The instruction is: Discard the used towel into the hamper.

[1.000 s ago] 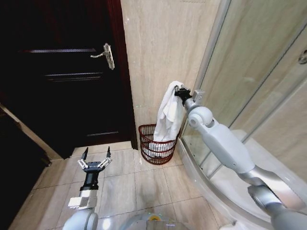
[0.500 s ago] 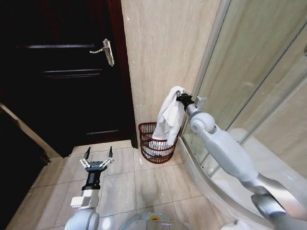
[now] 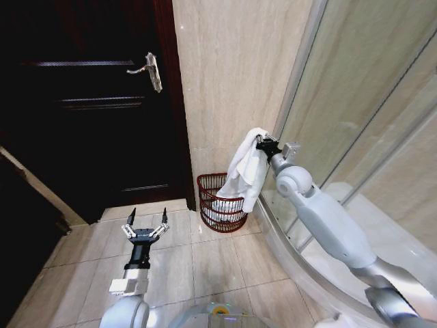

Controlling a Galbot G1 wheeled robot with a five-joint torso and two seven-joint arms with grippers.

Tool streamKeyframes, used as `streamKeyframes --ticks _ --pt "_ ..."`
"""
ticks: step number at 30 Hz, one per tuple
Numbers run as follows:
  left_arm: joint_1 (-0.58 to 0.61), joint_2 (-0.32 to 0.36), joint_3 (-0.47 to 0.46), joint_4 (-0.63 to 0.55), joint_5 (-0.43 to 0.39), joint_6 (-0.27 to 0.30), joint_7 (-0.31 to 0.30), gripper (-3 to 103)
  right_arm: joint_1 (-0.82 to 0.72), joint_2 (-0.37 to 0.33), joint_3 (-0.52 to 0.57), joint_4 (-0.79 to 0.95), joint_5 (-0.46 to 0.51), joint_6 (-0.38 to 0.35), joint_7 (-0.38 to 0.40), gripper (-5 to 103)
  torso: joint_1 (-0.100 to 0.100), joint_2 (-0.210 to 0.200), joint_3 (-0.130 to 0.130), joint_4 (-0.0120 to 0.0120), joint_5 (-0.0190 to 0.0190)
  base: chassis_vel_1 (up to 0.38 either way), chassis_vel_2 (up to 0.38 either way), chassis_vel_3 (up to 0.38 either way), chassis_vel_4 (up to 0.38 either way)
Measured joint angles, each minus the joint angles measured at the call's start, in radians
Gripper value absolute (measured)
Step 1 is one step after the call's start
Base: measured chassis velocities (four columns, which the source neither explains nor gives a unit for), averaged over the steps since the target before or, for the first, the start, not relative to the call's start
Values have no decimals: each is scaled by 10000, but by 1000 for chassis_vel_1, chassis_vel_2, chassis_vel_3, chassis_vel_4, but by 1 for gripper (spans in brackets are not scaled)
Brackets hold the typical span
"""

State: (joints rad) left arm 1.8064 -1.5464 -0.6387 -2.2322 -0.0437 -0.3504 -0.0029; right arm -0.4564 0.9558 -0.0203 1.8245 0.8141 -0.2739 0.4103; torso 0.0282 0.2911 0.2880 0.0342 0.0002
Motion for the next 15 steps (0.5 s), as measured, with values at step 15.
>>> streamKeyframes --ticks 15 --pt "65 0 -46 -54 -1 -49 -9 100 -278 -33 200 101 -89 -4 -22 4 20 45 26 1 -3 77 89 -79 -82"
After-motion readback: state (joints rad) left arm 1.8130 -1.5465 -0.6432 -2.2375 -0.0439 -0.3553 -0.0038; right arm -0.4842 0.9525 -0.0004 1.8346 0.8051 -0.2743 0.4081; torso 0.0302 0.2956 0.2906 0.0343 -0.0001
